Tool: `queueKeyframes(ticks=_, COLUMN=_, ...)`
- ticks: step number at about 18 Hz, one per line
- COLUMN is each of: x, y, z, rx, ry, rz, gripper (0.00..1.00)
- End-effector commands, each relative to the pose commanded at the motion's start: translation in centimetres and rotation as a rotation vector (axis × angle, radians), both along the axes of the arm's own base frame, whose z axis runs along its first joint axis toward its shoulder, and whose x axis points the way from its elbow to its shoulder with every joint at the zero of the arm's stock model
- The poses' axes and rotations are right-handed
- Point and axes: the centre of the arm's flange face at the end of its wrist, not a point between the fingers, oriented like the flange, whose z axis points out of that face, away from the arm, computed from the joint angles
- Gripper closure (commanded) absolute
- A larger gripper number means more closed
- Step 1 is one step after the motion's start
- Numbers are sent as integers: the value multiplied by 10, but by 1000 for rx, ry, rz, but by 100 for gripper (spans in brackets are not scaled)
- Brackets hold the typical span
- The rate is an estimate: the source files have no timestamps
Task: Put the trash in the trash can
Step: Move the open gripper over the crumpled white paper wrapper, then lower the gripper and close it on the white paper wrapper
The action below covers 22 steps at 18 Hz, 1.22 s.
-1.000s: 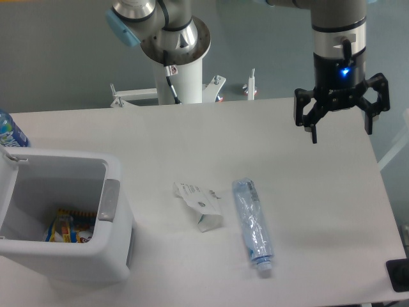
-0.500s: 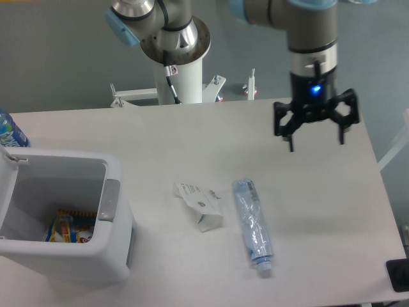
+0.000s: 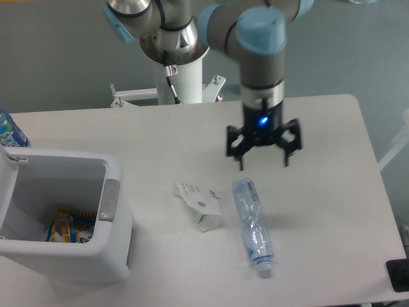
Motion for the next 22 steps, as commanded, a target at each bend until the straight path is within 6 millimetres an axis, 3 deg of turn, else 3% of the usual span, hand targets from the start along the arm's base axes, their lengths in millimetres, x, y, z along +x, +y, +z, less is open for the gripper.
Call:
queueKeyframes(ticks=3, x=14, y=23, z=-35, rx=-29, ry=-63, rz=31, gripper=0)
queueKeyframes(ticks=5, x=17, y=30, z=-39, rx=-29, ry=-77, rz=54, gripper=0)
queueKeyframes(ticks=8, x=30, y=44, z=-67, rx=-68, ry=-106, rz=29, gripper=0)
queueKeyframes(ticks=15, x=52, y=63, z=-85, rx=-84, ry=-143, rz=61, gripper=0)
queueKeyframes(ticks=18, x=52, y=67, z=-100, rx=-98, ry=-164, rz=104, gripper=0)
queueKeyframes(ticks=22, x=50, y=65, z=-101, rx=-116, ry=-148, rz=131, gripper=0)
